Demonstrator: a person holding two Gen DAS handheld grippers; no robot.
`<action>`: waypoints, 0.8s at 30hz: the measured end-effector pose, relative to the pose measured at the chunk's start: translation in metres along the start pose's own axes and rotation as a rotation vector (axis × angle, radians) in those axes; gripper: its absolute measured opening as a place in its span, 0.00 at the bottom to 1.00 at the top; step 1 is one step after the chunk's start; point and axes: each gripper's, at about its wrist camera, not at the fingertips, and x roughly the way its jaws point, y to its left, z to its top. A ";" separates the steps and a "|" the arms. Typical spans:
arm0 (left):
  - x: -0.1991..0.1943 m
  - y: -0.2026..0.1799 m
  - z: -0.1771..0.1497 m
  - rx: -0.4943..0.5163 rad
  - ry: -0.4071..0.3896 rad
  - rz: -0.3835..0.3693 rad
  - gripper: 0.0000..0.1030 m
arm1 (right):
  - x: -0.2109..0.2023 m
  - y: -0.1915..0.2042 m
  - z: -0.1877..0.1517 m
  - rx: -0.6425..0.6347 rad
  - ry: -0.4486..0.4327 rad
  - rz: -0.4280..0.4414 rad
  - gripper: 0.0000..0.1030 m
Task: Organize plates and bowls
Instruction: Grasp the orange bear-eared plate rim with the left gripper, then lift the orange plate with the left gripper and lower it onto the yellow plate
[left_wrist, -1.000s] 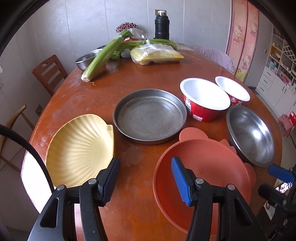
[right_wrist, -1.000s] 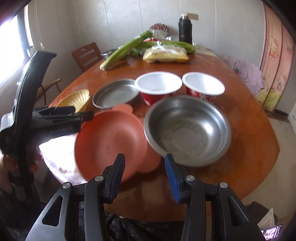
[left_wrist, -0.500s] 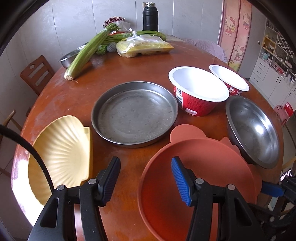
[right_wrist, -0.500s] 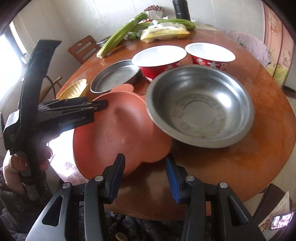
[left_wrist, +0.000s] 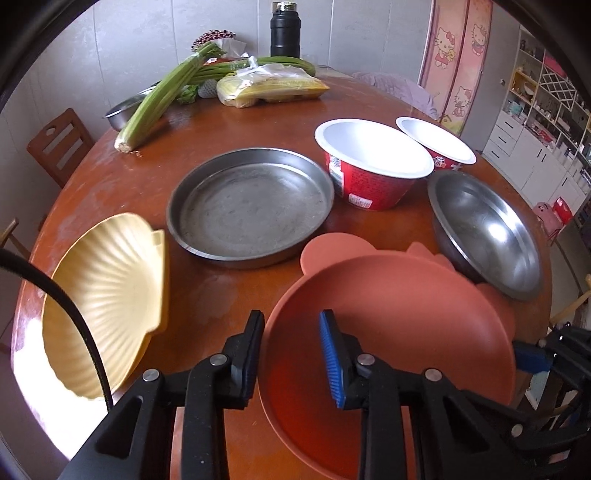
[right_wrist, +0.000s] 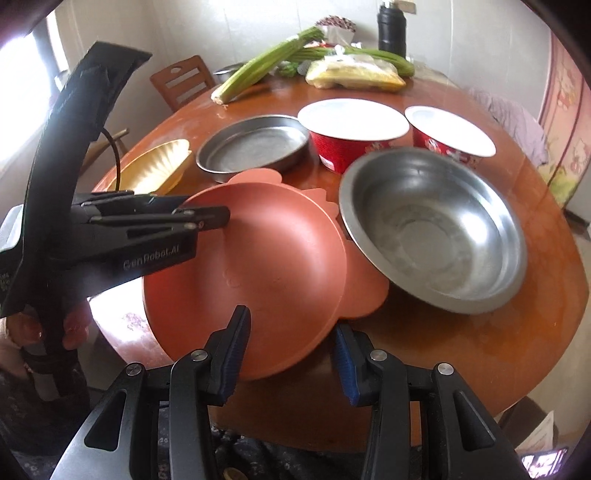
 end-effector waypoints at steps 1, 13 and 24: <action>-0.002 0.003 -0.003 -0.011 0.000 -0.001 0.30 | -0.001 0.002 0.001 -0.008 -0.005 0.002 0.44; -0.040 0.041 -0.024 -0.117 -0.064 0.043 0.30 | -0.002 0.038 0.021 -0.146 -0.057 0.012 0.44; -0.061 0.092 -0.027 -0.228 -0.111 0.113 0.30 | 0.005 0.084 0.051 -0.243 -0.084 0.058 0.44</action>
